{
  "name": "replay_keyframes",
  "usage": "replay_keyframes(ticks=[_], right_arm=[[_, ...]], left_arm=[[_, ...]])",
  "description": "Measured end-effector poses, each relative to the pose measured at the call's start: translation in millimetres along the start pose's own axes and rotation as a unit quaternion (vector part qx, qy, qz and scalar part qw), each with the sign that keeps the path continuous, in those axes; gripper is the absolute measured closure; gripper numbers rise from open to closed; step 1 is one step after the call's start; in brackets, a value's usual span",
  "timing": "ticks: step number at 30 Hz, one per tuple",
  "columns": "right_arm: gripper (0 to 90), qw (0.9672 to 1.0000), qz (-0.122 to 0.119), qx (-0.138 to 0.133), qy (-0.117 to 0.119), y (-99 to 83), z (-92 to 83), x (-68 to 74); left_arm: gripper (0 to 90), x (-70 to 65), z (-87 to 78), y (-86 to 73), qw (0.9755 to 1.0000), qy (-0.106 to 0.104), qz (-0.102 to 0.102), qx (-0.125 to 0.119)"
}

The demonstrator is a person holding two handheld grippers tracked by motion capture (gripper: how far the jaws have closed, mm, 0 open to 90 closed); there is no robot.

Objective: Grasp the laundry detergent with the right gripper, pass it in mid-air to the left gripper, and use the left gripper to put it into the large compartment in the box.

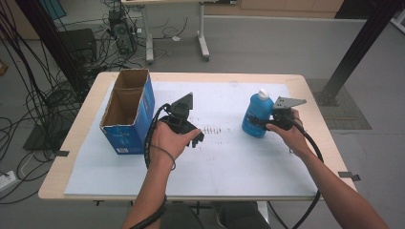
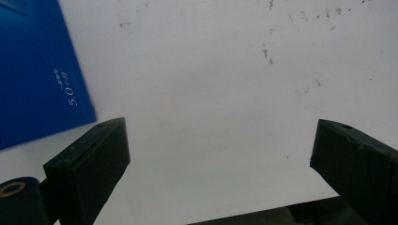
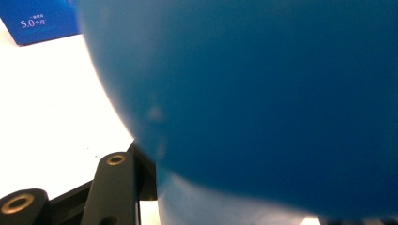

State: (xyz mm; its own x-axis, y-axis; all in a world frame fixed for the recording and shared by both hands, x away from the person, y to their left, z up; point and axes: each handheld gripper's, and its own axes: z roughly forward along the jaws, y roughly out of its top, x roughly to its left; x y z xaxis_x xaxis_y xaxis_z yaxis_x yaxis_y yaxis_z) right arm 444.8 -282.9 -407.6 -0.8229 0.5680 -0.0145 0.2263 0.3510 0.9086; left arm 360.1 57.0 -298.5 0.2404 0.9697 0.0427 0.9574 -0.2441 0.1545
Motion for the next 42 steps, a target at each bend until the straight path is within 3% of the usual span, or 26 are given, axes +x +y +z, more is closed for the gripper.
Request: replay_keyframes(ticks=[42], right_arm=[[45.1, 1.0, 0.001, 0.001, 0.0, 0.2, 0.0, -0.2]], left_arm=[[5.3, 0.1, -3.7, -0.4, 1.0, 0.006, 0.004, 0.002]])
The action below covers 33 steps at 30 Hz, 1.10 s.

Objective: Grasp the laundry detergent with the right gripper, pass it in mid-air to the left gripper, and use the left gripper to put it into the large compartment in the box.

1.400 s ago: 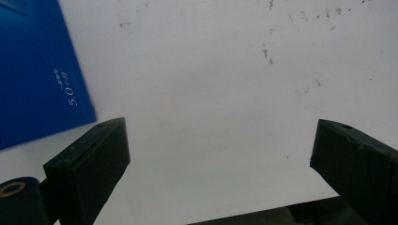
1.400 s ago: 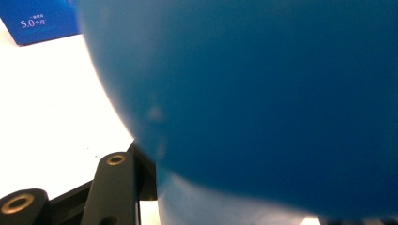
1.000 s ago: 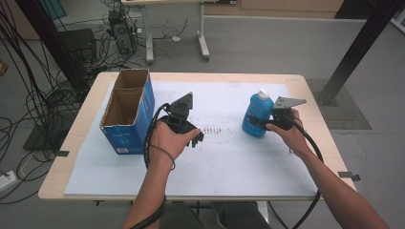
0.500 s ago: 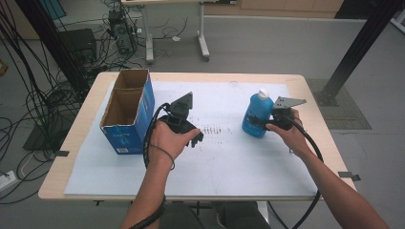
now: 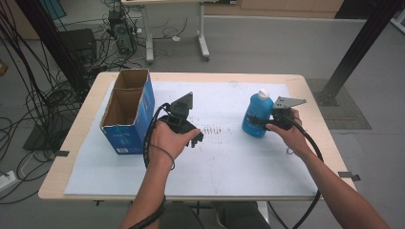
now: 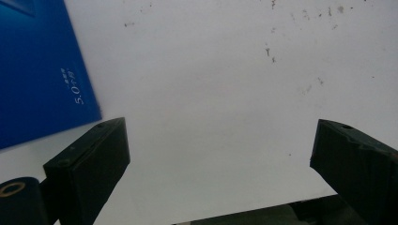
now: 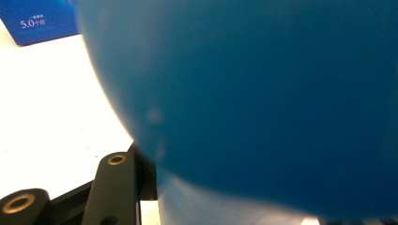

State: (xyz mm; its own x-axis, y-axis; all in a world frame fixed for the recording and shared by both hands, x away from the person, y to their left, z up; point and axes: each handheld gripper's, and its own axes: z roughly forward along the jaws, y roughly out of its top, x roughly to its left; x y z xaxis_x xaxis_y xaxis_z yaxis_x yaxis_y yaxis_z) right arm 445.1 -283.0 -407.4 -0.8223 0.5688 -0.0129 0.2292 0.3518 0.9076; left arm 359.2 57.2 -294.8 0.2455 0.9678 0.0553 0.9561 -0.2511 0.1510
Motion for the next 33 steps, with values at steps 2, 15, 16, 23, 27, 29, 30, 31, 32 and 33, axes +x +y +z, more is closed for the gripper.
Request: replay_keyframes(ticks=[2, 15, 16, 23, 27, 29, 30, 31, 32, 33], right_arm=[[45.1, 1.0, 0.0, 0.0, 0.0, 0.0, 0.0, 0.0], [45.1, 1.0, 0.0, 0.0, 0.0, 0.0, 0.1, -0.1], [45.1, 1.0, 0.001, -0.001, 0.0, 0.0, 0.1, 0.0], [45.1, 1.0, 0.001, -0.001, 0.0, 0.1, 0.1, -0.1], [45.1, 1.0, 0.001, 0.0, 0.0, 0.1, 0.1, -0.1], [45.1, 1.0, 0.002, 0.0, 0.0, 0.1, 0.1, -0.1], [45.0, 1.0, 0.002, 0.0, 0.0, 0.2, 0.1, -0.1], [45.0, 1.0, 0.002, 0.0, 0.0, 0.2, 0.1, -0.1], [45.1, 1.0, 0.003, 0.0, 0.0, 0.1, 0.1, -0.2], [45.1, 1.0, 0.003, 0.0, 0.0, 0.2, 0.1, -0.3]], left_arm=[[5.3, 0.1, -0.4, 0.1, 1.0, 0.0, 0.001, 0.0], [5.3, 0.1, -0.4, -0.1, 1.0, 0.0, 0.0, -0.001], [5.3, 0.0, -0.8, -0.2, 1.0, 0.001, 0.0, -0.001], [5.3, 1.4, -4.2, -0.4, 1.0, 0.003, -0.001, -0.004], [5.3, 1.2, -5.1, -0.6, 1.0, 0.004, -0.001, -0.004], [5.3, 1.3, -5.5, -0.6, 1.0, 0.003, -0.001, -0.004], [5.3, 1.4, -5.7, -0.5, 1.0, 0.004, -0.001, -0.004], [5.3, 1.4, -5.7, -0.5, 1.0, 0.004, -0.001, -0.004], [5.3, 1.5, -5.9, -0.6, 1.0, 0.003, -0.001, -0.006], [5.3, 1.6, -5.9, -0.6, 1.0, 0.003, -0.001, -0.006]])
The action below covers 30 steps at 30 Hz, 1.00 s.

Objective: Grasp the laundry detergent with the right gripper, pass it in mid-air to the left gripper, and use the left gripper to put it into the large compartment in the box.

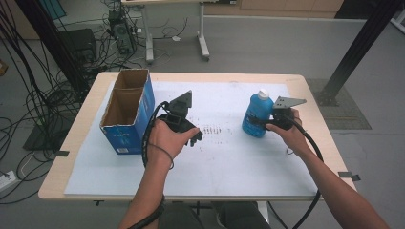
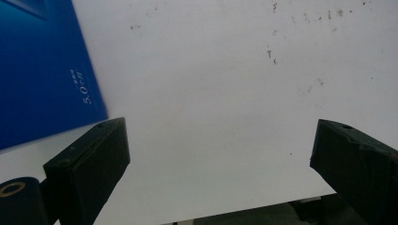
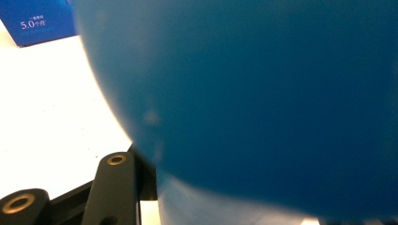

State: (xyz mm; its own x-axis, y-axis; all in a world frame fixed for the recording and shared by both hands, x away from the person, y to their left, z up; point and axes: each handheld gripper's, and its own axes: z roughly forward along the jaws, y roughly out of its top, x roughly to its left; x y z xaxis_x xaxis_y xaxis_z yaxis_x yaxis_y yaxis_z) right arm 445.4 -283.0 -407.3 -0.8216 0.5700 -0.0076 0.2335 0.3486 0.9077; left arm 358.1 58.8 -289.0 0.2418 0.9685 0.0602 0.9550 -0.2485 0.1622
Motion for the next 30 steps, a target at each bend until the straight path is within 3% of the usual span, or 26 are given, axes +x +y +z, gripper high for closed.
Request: replay_keyframes(ticks=[30], right_arm=[[45.1, 1.0, 0.0, 0.004, -0.003, 1.0, 0.2, 0.8]], left_arm=[[5.3, -1.1, 1.3, 3.5, 1.0, -0.005, 0.004, 0.002]])
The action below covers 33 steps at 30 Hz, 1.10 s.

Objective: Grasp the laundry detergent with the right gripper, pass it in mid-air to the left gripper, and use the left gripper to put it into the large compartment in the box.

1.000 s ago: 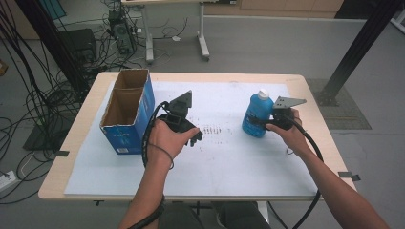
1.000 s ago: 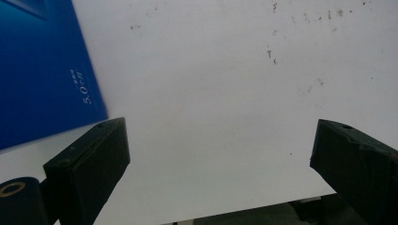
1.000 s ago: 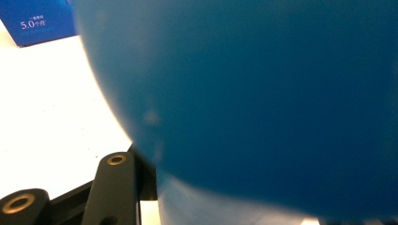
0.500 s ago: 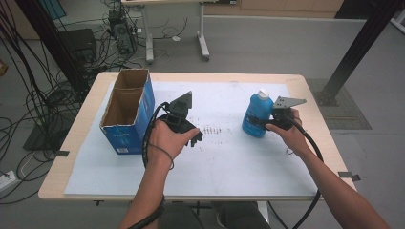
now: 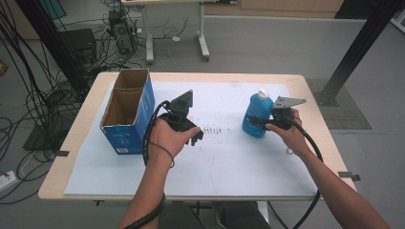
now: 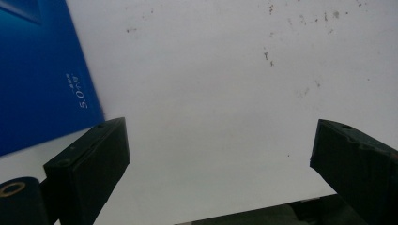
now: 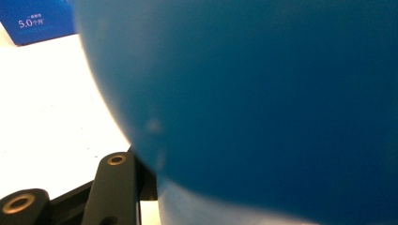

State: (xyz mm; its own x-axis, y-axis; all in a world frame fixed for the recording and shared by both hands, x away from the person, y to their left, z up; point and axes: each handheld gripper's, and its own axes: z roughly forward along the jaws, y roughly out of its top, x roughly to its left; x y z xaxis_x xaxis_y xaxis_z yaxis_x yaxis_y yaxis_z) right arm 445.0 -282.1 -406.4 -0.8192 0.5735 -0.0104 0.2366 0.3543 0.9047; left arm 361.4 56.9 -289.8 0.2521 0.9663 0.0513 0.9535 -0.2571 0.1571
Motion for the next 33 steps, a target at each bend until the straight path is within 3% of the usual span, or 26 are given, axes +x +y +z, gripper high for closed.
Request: replay_keyframes(ticks=[8, 10, 13, 22, 29, 33], right_arm=[[45.2, 1.0, 0.003, 0.007, -0.006, 3.3, 0.5, 2.1], [45.3, 0.9998, 0.019, 0.001, -0.001, 8.4, -0.3, 1.0], [45.3, 0.9999, 0.016, 0.004, 0.001, 15.6, -0.9, 1.5], [45.2, 0.9996, 0.001, 0.011, 0.028, 57.8, -1.8, 7.8], [45.2, 0.9981, -0.008, 0.024, 0.057, 87.2, 5.5, 9.9], [45.2, 0.9968, -0.004, 0.03, 0.074, 101.2, 8.1, 14.2]], left_arm=[[5.6, 1.0, -3.8, -3.2, 0.9999, -0.003, 0.009, 0.006], [5.6, 3.7, -10.1, -4.0, 0.9999, -0.002, 0.013, 0.006], [5.6, 7.2, -18.0, -3.5, 0.9998, 0.001, 0.018, 0.003], [5.6, 17.0, -49.4, 7.8, 0.9984, 0.001, 0.057, -0.003], [5.4, 21.2, -67.7, 19.6, 0.994, -0.002, 0.109, -0.006], [5.3, 24.5, -82.9, 29.5, 0.9894, 0.001, 0.144, -0.015]])
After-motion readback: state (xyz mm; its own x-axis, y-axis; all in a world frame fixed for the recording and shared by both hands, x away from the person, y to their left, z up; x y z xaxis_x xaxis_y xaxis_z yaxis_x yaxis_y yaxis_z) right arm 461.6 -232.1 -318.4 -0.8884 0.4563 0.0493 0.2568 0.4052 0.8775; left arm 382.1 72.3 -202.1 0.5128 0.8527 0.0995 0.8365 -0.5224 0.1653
